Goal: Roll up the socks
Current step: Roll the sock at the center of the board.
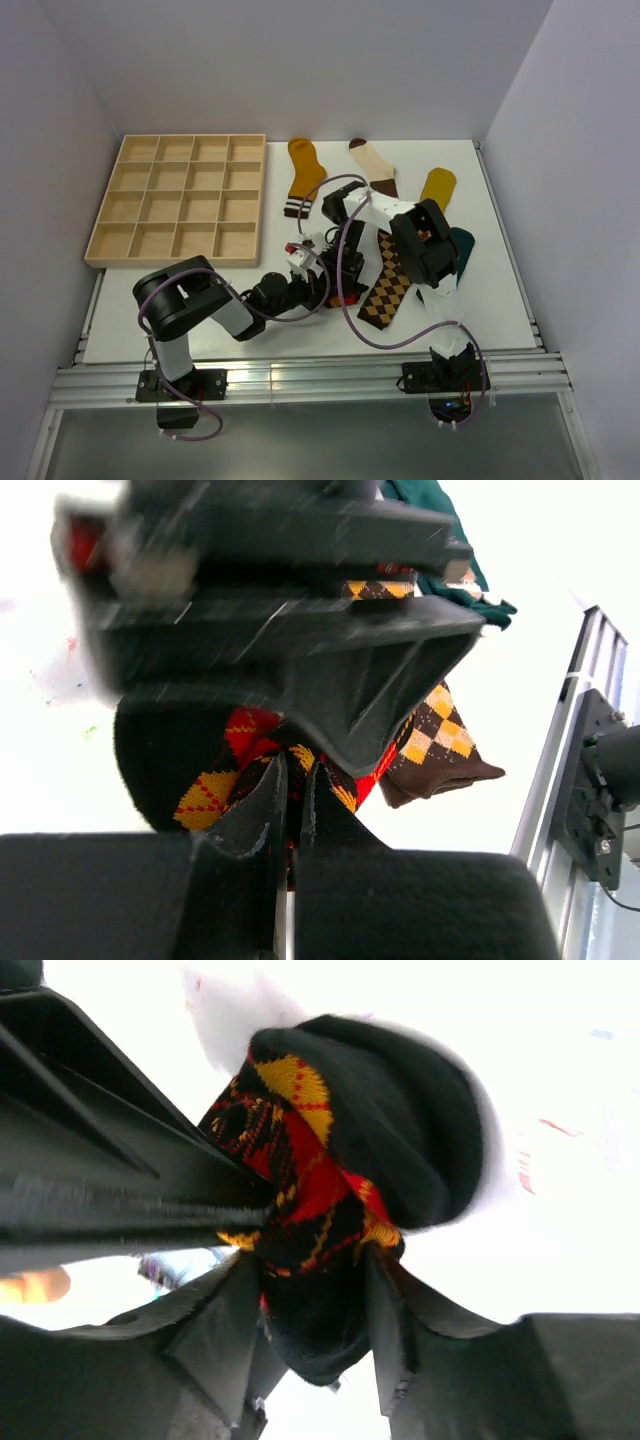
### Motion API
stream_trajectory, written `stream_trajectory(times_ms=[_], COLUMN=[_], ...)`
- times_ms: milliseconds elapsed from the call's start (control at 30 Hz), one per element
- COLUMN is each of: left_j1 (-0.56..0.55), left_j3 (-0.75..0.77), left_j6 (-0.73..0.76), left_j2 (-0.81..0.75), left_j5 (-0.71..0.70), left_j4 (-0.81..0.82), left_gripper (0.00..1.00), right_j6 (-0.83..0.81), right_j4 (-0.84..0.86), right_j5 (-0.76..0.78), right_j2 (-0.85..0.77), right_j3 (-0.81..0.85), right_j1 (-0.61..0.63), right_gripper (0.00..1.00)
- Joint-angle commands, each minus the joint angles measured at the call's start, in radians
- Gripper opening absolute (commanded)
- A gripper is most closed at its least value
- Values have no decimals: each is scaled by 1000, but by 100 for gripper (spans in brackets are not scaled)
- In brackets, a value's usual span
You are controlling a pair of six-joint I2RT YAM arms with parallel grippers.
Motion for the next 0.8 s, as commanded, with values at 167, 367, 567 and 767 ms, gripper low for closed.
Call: stream_trajectory(times_ms=[167, 367, 567, 767], left_j1=[58, 99, 144, 211], left_j3=[-82, -84, -47, 8], left_j6=[-153, -225, -268, -323], left_j2=[95, 92, 42, 14], left_j5=[114, 168, 211, 278], left_j4=[81, 20, -158, -348], left_gripper=[0, 0, 0, 0], right_j6=[111, 89, -3, -145], right_j4=[373, 546, 687, 876], right_j5=[-103, -67, -63, -41], right_j2=[-227, -430, -612, -841], right_j3=[-121, -274, -447, -693], right_j1=[-131, -216, -293, -287], right_gripper=[57, 63, 65, 68])
